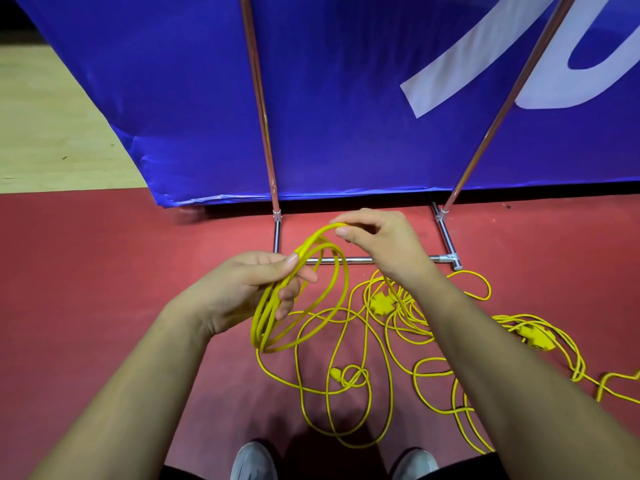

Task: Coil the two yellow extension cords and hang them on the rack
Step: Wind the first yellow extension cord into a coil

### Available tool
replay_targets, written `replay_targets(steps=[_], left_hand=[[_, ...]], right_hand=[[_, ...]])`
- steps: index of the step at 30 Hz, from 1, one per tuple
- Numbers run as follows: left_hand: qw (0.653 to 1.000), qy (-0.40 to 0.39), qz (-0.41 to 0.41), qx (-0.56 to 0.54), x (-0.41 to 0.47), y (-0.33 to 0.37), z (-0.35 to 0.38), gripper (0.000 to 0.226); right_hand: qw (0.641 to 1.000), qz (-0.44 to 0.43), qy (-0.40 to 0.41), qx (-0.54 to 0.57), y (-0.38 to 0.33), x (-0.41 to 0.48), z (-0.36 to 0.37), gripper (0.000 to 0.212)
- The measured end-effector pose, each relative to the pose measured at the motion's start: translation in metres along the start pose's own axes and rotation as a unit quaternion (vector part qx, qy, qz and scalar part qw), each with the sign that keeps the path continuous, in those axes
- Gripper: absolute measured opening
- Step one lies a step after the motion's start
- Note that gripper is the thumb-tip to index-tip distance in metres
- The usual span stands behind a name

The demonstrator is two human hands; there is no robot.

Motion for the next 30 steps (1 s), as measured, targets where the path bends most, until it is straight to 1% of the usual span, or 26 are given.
replay_targets(steps=[4,6,8,10,11,14,17,19,23,24,27,28,30], left_hand=[[0.997,0.018,0.004,-0.078,-0.002,0.005,0.009,0.02],[0.993,0.022,0.01,-0.113,-0.001,0.007,0.013,0.022],[0.993,0.031,0.038,-0.11,0.0,0.011,0.014,0.022],[0.993,0.031,0.068,-0.096,0.0,0.016,0.016,0.019],[0.992,0.033,0.078,-0.096,-0.002,0.02,0.017,0.017],[0.985,0.068,0.111,-0.111,-0.005,0.031,0.017,0.017],[0.973,0.102,0.137,-0.155,-0.008,0.034,0.012,0.014],[0.968,0.117,0.133,-0.177,-0.006,0.028,0.009,0.011],[0.968,0.142,0.122,-0.17,0.006,0.019,0.007,0.012],[0.969,0.139,0.122,-0.164,0.01,0.02,0.007,0.013],[0.972,0.131,0.139,-0.139,0.018,0.03,0.002,0.02],[0.971,0.133,0.145,-0.135,0.019,0.033,-0.002,0.024],[0.971,0.147,0.142,-0.121,0.02,0.035,-0.013,0.025]], right_hand=[[0.999,-0.009,-0.011,-0.036,-0.004,-0.001,0.004,0.014],[0.999,-0.018,-0.011,-0.048,-0.01,-0.002,0.005,0.015],[0.998,-0.03,-0.003,-0.059,-0.015,-0.002,0.001,0.013],[0.997,-0.023,0.013,-0.074,-0.009,-0.002,-0.009,0.008],[0.996,-0.012,0.017,-0.085,-0.002,-0.002,-0.012,0.004],[0.992,0.051,0.022,-0.11,0.034,-0.005,-0.017,0.014],[0.991,0.115,0.012,-0.06,0.07,-0.014,-0.017,0.011],[0.986,0.163,-0.011,-0.03,0.096,-0.023,-0.012,0.006],[0.964,0.261,-0.053,-0.019,0.138,-0.044,0.005,0.016],[0.961,0.272,-0.058,0.001,0.142,-0.047,0.01,0.018],[0.947,0.295,-0.046,0.114,0.139,-0.05,0.022,0.017],[0.947,0.296,-0.047,0.112,0.134,-0.048,0.024,0.016],[0.956,0.28,-0.074,0.038,0.115,-0.04,0.025,0.017]])
Point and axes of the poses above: each hand's wrist, its own x-axis towards the middle knuckle, its own z-axis out of the palm, y = z × x, the point moved 9 cm from there along x, towards the middle knuckle, and after that the axes turned 5 degrees about -y, right-handed, at the moved point
